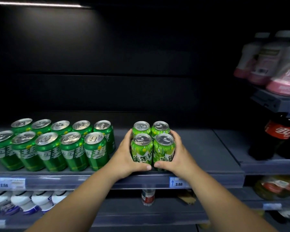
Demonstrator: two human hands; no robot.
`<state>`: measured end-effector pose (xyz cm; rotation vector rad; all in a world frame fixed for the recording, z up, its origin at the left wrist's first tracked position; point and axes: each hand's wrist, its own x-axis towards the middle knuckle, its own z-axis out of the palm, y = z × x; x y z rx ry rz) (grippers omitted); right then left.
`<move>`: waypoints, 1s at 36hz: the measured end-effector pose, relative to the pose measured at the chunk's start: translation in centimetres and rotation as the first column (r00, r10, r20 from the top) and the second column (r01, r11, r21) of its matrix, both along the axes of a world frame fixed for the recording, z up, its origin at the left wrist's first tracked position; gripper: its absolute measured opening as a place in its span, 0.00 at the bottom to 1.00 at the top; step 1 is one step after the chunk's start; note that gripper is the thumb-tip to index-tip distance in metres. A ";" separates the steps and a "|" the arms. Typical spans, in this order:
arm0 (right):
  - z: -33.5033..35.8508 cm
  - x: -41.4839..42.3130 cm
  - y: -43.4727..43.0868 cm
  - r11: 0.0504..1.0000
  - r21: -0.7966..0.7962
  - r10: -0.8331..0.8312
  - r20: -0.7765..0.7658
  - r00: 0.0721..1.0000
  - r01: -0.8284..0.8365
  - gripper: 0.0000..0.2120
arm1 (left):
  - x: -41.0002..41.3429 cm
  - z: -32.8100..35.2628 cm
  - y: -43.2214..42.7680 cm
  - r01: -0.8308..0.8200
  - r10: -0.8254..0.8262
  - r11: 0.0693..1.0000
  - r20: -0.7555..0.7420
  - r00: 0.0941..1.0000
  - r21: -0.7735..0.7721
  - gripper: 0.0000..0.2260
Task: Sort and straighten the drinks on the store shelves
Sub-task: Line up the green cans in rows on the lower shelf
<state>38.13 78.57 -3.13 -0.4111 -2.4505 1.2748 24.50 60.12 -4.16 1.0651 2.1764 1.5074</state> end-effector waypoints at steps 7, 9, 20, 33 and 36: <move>0.2 0.3 -0.2 0.999 0.036 -0.019 0.015 1.000 0.019 0.61 | -0.1 -0.1 -0.1 -0.016 0.016 1.000 -0.024 1.000 -0.014 0.63; 0.3 0.3 -0.3 0.999 0.045 -0.022 0.016 1.000 0.021 0.60 | 0.1 0.1 -0.2 -0.002 0.002 1.000 -0.017 1.000 0.003 0.62; 2.2 2.1 -0.4 1.000 -0.007 -0.002 0.105 0.994 0.003 0.62 | 1.5 2.7 -1.4 -0.004 -0.003 0.996 -0.083 0.997 -0.090 0.64; 14.9 5.5 0.4 0.921 0.372 0.063 0.156 0.986 -0.118 0.33 | 5.5 17.4 -2.8 -0.123 -0.109 0.933 -0.591 0.799 -0.338 0.27; 18.7 7.1 0.1 0.901 0.413 0.101 0.094 0.990 -0.131 0.30 | 7.9 21.7 -3.0 -0.161 -0.106 0.921 -0.627 0.772 -0.354 0.23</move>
